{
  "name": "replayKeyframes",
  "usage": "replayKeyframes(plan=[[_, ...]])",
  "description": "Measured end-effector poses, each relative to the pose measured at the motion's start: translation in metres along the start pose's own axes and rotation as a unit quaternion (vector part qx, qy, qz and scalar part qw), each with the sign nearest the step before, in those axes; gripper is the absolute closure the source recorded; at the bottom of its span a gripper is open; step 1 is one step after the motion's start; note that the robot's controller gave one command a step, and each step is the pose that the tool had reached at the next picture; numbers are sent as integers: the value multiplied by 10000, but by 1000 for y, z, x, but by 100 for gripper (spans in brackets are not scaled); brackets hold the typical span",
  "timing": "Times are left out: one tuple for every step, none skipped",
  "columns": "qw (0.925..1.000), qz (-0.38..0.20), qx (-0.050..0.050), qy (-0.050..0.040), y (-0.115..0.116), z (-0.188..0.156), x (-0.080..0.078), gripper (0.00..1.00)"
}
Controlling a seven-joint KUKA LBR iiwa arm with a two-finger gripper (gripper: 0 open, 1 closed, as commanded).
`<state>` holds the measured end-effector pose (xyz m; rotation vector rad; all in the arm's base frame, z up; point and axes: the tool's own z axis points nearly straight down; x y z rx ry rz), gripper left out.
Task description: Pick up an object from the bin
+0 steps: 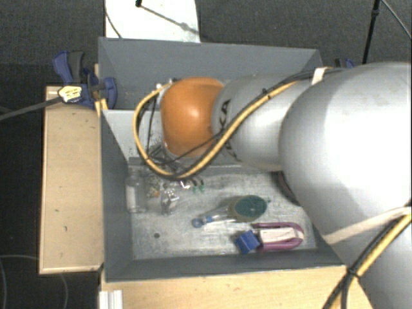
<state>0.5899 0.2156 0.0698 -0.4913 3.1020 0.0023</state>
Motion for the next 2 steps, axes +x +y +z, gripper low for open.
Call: replayKeyframes(plan=[[10000,11,-2,-13,0,-1,-1,100],[10000,45,3,-58,0,-108,-4,100]])
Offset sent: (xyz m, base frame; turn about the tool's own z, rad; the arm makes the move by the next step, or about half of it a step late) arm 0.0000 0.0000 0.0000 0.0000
